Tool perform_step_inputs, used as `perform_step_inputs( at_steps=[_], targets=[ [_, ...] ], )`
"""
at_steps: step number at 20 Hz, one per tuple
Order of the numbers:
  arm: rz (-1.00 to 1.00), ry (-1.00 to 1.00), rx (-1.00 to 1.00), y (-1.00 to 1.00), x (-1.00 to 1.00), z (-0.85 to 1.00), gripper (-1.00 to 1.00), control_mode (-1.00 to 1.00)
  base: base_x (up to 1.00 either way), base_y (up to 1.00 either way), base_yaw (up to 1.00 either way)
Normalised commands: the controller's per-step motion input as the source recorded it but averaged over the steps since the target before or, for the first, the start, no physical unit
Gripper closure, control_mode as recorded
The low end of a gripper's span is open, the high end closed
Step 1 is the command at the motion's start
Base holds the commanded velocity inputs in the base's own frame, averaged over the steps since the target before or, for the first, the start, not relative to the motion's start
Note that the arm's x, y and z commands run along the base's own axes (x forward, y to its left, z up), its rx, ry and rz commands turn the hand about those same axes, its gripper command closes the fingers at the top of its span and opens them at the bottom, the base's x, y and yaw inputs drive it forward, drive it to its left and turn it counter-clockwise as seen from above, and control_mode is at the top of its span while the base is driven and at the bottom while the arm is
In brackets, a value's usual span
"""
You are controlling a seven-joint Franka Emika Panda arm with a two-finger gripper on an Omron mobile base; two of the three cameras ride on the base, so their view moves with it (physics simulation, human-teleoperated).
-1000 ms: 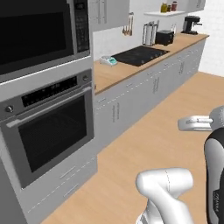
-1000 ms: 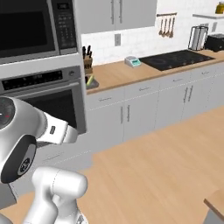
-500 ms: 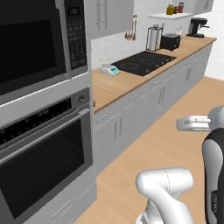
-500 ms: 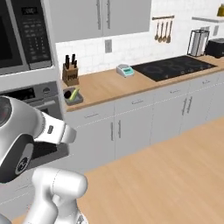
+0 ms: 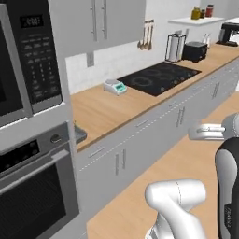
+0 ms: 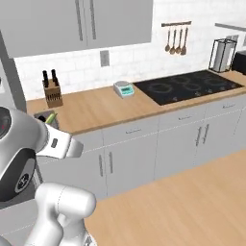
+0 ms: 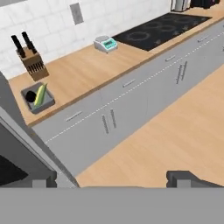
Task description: Take the meat container that has the fish and place it on the second highest rack of the freezer. Then take the vegetable container that has the avocado and corn and place it on the highest rack of the freezer.
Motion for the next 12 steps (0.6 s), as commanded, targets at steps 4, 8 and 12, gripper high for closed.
perform_step_inputs(
  at_steps=[4,8,12],
  targets=[
    [0.0,0.0,0.0,0.0,0.0,0.0,-1.0,1.0,1.0,-0.32,0.55],
    [0.0,0.0,0.0,0.0,0.0,0.0,-1.0,1.0,0.75,-0.04,0.68],
    [0.0,0.0,0.0,0.0,0.0,0.0,-1.0,1.0,0.01,0.1,0.8]
  ],
)
